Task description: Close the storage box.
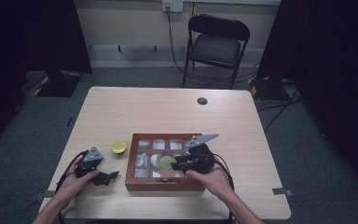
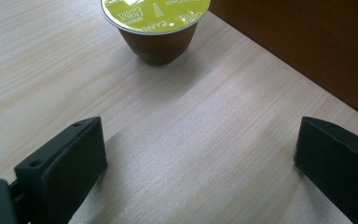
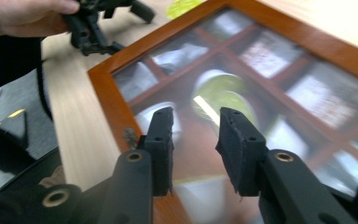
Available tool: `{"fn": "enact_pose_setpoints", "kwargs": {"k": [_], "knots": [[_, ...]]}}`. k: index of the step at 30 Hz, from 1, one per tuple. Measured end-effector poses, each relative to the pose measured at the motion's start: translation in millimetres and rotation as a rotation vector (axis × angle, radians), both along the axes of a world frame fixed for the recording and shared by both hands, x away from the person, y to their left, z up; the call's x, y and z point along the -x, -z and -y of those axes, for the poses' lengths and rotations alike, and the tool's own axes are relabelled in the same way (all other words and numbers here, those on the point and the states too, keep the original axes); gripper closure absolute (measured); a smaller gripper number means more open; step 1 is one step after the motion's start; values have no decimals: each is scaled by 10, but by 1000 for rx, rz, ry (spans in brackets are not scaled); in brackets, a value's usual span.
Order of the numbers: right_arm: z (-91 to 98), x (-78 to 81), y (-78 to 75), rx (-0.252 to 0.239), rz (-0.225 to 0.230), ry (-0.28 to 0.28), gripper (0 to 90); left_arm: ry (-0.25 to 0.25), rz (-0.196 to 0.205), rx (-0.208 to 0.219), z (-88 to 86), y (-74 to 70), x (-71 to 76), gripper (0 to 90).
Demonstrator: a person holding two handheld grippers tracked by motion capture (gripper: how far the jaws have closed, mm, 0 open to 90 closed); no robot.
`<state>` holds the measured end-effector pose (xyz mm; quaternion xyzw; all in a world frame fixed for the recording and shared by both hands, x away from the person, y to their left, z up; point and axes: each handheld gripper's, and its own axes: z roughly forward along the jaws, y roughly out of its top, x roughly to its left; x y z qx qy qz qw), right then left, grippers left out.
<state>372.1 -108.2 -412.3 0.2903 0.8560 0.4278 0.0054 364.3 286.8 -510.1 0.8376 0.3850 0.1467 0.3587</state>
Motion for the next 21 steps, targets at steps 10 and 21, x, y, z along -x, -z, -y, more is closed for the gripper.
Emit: {"fn": "enact_pose_setpoints", "kwargs": {"k": [10,21], "knots": [[401,-45,-56,-24,26,147,454,-1,8,-5,-9,-5,-1,24],[767,-130,18,31,41,294,341,-37,-11,-12,-68,-28,9,58]]}}
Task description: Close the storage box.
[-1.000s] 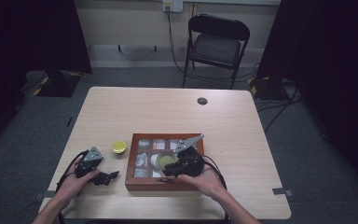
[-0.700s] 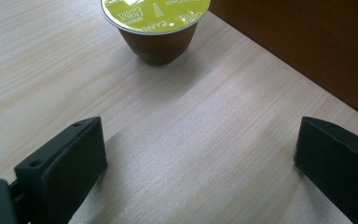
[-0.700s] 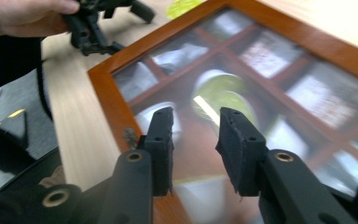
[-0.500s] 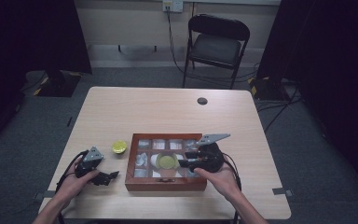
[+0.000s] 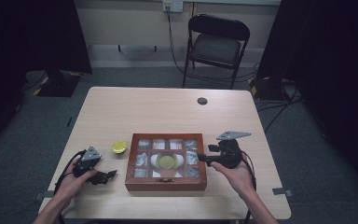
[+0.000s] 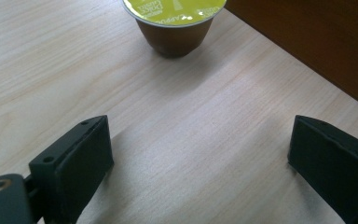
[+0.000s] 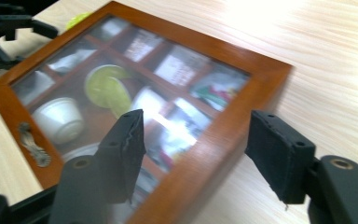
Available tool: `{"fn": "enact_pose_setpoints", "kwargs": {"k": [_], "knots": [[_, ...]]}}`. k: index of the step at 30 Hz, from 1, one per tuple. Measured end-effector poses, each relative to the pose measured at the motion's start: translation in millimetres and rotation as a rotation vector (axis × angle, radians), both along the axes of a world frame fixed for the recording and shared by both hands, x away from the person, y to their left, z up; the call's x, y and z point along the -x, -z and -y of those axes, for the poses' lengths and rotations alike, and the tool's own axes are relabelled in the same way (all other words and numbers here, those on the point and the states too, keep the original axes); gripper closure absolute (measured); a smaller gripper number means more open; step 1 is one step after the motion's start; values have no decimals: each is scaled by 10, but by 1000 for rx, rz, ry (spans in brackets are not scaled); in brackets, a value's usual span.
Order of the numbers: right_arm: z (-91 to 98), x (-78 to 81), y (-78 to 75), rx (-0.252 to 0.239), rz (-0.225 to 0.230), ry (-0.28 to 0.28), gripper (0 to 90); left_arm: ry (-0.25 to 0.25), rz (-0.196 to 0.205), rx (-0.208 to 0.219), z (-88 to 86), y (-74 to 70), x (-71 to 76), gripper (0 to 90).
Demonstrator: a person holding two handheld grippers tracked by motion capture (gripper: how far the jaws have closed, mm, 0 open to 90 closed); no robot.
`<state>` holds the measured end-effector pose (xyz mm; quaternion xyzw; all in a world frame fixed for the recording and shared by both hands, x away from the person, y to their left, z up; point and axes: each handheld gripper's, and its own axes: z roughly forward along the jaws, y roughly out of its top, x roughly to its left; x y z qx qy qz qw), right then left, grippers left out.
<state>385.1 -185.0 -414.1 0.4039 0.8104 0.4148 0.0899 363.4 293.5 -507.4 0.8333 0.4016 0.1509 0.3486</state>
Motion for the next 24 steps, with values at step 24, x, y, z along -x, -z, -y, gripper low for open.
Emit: {"fn": "enact_pose_setpoints", "kwargs": {"k": [24], "knots": [[899,-130,611,153,-104,329,206,-62,11,2,-93,30,-48,0]]}}
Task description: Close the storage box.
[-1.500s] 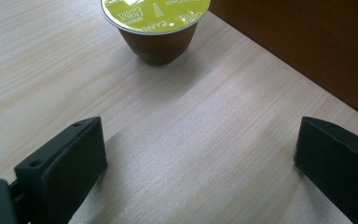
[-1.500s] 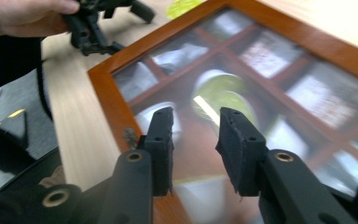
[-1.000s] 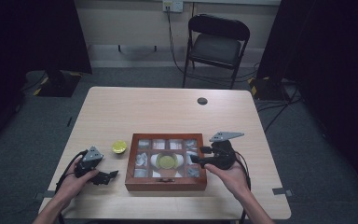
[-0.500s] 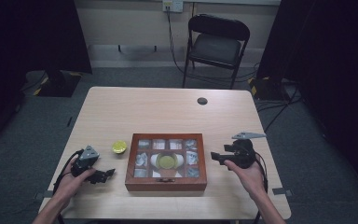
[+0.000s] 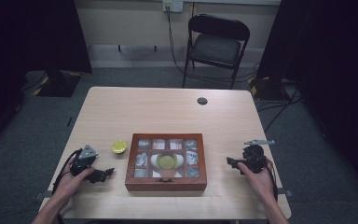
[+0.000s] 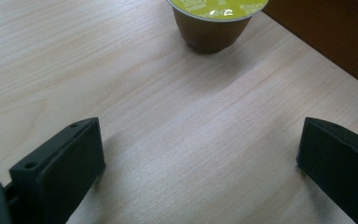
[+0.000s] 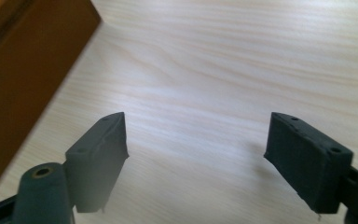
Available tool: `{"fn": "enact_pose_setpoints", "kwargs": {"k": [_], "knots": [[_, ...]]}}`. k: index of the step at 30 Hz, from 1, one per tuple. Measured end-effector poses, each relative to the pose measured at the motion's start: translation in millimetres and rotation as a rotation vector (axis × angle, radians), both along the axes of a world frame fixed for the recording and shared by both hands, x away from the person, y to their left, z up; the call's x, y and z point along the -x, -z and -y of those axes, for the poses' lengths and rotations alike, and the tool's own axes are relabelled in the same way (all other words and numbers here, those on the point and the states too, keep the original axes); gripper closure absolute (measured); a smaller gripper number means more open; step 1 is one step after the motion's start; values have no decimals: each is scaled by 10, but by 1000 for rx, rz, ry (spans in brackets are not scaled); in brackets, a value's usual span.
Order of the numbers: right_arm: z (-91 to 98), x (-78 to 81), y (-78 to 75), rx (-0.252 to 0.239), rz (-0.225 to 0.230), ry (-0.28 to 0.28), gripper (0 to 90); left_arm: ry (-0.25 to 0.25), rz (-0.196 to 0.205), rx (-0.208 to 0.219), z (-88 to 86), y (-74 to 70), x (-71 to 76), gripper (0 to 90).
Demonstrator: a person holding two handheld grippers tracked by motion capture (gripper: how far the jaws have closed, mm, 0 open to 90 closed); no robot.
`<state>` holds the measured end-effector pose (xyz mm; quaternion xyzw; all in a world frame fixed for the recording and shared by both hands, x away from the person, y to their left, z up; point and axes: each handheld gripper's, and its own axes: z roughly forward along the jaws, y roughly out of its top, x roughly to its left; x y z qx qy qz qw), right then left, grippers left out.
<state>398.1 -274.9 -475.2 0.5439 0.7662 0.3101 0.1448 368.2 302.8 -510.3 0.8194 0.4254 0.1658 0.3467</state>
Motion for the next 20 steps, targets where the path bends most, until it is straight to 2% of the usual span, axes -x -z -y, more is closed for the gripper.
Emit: {"fn": "enact_pose_setpoints", "kwargs": {"k": [3,6,12,14,17,20], "knots": [[25,8,55,24,-15,10,199,-1,-2,2,-4,0,-5,0],[35,24,92,37,-21,38,186,-24,-4,0,-23,-1,-14,0],[-38,119,181,114,64,96,170,-40,-5,-1,-40,-1,-25,0],[-51,152,214,101,96,114,155,-44,-5,1,-38,0,-25,0],[-30,177,270,86,149,112,121,-65,-5,-3,-30,-1,-28,0],[-34,177,270,88,149,120,121,-81,-5,0,-25,0,-33,0]]}}
